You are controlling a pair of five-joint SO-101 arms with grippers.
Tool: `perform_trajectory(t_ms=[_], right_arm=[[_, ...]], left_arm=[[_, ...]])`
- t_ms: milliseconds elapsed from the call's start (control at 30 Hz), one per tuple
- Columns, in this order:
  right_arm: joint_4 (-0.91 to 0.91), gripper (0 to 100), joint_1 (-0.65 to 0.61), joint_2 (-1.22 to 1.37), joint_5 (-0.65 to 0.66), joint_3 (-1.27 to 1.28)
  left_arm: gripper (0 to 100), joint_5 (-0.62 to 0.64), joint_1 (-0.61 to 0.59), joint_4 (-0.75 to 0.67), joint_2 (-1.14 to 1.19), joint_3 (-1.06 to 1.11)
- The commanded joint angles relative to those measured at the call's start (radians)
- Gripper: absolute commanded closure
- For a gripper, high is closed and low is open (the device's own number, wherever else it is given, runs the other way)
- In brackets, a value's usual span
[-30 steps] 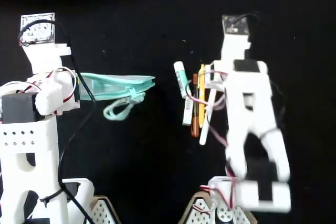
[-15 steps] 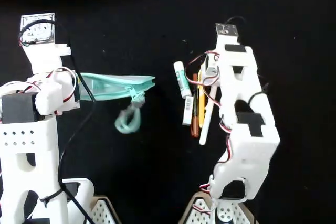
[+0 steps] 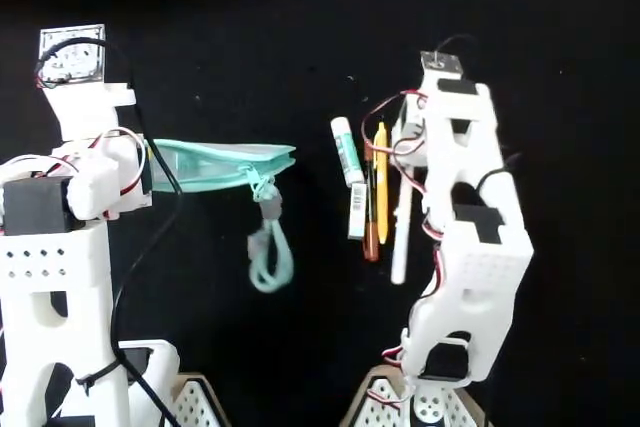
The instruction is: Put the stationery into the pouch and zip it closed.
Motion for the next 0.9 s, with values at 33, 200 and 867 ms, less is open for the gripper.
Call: perform_trajectory(t_ms=[33,200,867], right_arm=[[0.107,98.7,0.075,-0.117,0.199,-0.097],[0.123,98.2,0.123,-0.108,0.411,-0.058],[0.084,89.6,0.112,0.153,0.511,-0.166]], left_arm=[[97,0.012,-0.010,-0.011,0.008,0.004],[97,0.012,-0.010,-0.012,0.006,0.004],[97,0.009,-0.013,-0.009,0.003,0.004]])
